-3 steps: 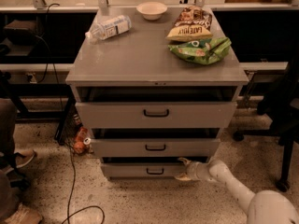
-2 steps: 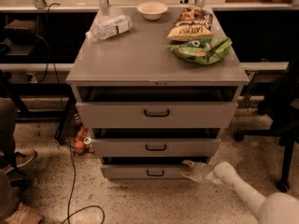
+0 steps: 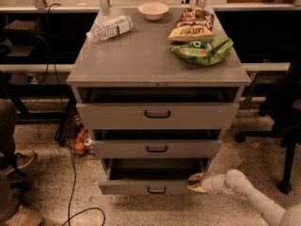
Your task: Open bottom drawer
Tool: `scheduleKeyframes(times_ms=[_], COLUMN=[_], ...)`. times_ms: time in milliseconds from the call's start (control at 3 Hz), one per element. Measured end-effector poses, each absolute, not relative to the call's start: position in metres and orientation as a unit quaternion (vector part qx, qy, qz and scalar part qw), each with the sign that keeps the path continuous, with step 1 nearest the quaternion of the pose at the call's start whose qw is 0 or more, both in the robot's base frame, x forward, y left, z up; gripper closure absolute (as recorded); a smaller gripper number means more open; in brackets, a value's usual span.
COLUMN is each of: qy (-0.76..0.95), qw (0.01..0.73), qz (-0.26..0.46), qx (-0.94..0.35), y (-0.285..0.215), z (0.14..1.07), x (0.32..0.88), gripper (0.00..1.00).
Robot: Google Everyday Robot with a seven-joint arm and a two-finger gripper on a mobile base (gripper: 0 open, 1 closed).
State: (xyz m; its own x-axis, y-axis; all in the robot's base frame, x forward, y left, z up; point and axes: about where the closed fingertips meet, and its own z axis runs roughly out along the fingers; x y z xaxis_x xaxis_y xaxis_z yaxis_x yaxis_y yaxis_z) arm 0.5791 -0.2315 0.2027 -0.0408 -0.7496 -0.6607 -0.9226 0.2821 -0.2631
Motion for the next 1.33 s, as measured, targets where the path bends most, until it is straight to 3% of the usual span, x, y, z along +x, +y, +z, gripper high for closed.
scheduleKeyframes(times_ms=[667, 1000, 1333], qy=[0.712, 0.733, 0.733], qw=[0.352, 0.336, 0.336], qz=[0.135, 0.113, 0.113], qx=[-0.592, -0.58, -0.58], y=[-0.229, -0.263, -0.262], z=[0.19, 0.194, 0.194], x=[0.57, 0.558, 0.558], gripper=[1.0, 1.0, 1.0])
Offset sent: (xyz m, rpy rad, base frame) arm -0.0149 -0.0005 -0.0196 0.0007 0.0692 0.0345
